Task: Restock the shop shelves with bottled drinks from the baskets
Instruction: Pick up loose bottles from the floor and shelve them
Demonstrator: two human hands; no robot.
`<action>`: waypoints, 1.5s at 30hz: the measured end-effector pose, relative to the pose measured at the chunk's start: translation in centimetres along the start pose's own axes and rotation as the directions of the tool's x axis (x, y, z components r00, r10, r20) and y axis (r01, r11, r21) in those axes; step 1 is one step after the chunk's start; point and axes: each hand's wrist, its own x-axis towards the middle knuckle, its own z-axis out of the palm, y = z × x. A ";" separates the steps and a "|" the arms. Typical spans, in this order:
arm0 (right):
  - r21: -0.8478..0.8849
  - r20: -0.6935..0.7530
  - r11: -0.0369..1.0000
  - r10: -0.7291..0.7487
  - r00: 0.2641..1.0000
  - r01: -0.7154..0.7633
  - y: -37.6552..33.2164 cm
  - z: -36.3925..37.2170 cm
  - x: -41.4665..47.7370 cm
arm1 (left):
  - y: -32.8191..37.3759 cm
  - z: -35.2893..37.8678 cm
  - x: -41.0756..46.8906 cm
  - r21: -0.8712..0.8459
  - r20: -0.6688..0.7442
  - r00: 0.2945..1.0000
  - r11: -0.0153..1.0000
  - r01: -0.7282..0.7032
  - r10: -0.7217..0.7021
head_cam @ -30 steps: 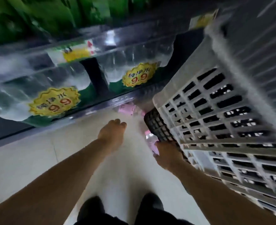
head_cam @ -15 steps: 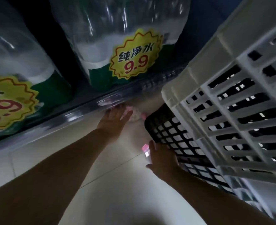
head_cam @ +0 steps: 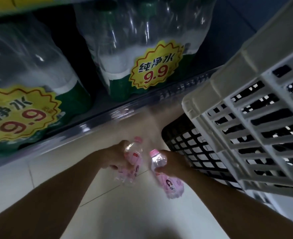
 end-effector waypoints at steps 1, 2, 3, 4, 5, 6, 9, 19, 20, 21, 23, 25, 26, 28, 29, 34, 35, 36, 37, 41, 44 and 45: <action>0.142 0.030 0.990 0.006 1.000 -0.010 -0.3 -0.3 -0.1 | -0.6 0.2 -0.9 -0.108 0.051 0.999 0.994 0.018 -0.012; 0.272 0.061 0.962 0.009 0.998 -0.025 -0.7 -0.7 -0.4 | -1.1 0.5 -1.8 -0.202 0.096 0.995 0.979 0.031 -0.011; 0.389 0.096 0.920 0.009 0.995 -0.045 -1.0 -1.0 -0.8 | -1.3 0.7 -2.8 -0.287 0.130 0.991 0.957 0.036 0.002; 0.491 0.133 0.868 0.006 0.991 -0.071 -1.5 -1.4 -1.6 | -1.3 0.8 -3.9 -0.362 0.156 0.988 0.931 0.041 0.018; 0.571 0.165 0.815 0.001 0.986 -0.096 -2.0 -1.7 -2.5 | -1.1 0.7 -5.1 -0.428 0.174 0.984 0.903 0.044 0.034; 0.635 0.188 0.763 -0.002 0.982 -0.120 -2.5 -2.2 -3.6 | -0.8 0.7 -6.5 -0.485 0.184 0.982 0.873 0.046 0.050; 0.770 0.236 0.608 0.007 0.972 -0.192 -3.9 -3.8 -7.3 | 0.1 0.6 -11.3 -0.608 0.163 0.982 0.793 0.024 0.095; 0.808 0.308 0.542 -0.055 0.950 -0.231 -11.9 -10.0 -20.4 | 3.2 0.5 -28.6 -0.699 -0.006 1.000 0.715 0.016 -0.028; 0.807 0.306 0.547 -0.061 0.950 -0.224 -12.8 -10.6 -21.7 | 3.4 0.5 -30.4 -0.692 -0.016 0.999 0.722 0.020 -0.044; 0.804 0.302 0.555 -0.069 0.951 -0.215 -13.7 -11.3 -22.9 | 3.6 0.3 -32.2 -0.685 -0.028 0.998 0.728 0.024 -0.059; 0.793 0.300 0.576 -0.089 0.950 -0.196 -15.3 -12.6 -25.3 | 4.2 0.1 -35.7 -0.684 -0.055 0.994 0.729 0.028 -0.090; 0.779 0.293 0.602 -0.103 0.951 -0.175 -17.0 -14.3 -27.8 | 5.1 -0.3 -39.0 -0.688 -0.084 0.991 0.725 0.019 -0.106; 0.772 0.286 0.615 -0.109 0.952 -0.162 -17.8 -15.2 -29.0 | 5.5 -0.5 -40.6 -0.691 -0.101 0.989 0.723 0.008 -0.107; 0.762 0.266 0.635 -0.125 0.956 -0.129 -19.3 -17.0 -31.4 | 6.6 -0.9 -43.7 -0.700 -0.137 0.985 0.714 -0.022 -0.104; 0.758 0.252 0.643 -0.135 0.958 -0.109 -19.9 -17.9 -32.6 | 7.2 -1.1 -45.3 -0.705 -0.155 0.983 0.709 -0.039 -0.101; 0.727 0.207 0.686 -0.214 0.955 -0.004 -23.3 -23.1 -38.8 | 10.8 -2.1 -53.4 -0.713 -0.267 0.961 0.686 -0.145 -0.075; 0.720 0.195 0.694 -0.232 0.953 0.021 -24.0 -24.2 -40.0 | 11.6 -2.3 -55.1 -0.718 -0.291 0.954 0.675 -0.169 -0.071; 0.716 0.181 0.697 -0.244 0.953 0.043 -24.5 -25.0 -41.0 | 12.3 -2.4 -56.4 -0.721 -0.308 0.949 0.667 -0.187 -0.068; 0.710 0.161 0.700 -0.262 0.952 0.073 -25.3 -26.1 -42.2 | 13.0 -2.6 -58.1 -0.716 -0.336 0.940 0.667 -0.208 -0.067; 0.700 0.095 0.694 -0.321 0.942 0.166 -28.3 -29.5 -46.4 | 15.2 -3.8 -64.1 -0.688 -0.407 0.911 0.680 -0.255 -0.070; 0.687 0.060 0.690 -0.366 0.929 0.228 -30.6 -31.5 -49.6 | 16.4 -4.6 -68.5 -0.662 -0.460 0.887 0.680 -0.314 -0.039; 0.682 0.039 0.686 -0.382 0.923 0.255 -31.4 -32.0 -50.7 | 16.7 -4.8 -70.0 -0.657 -0.483 0.875 0.675 -0.337 -0.034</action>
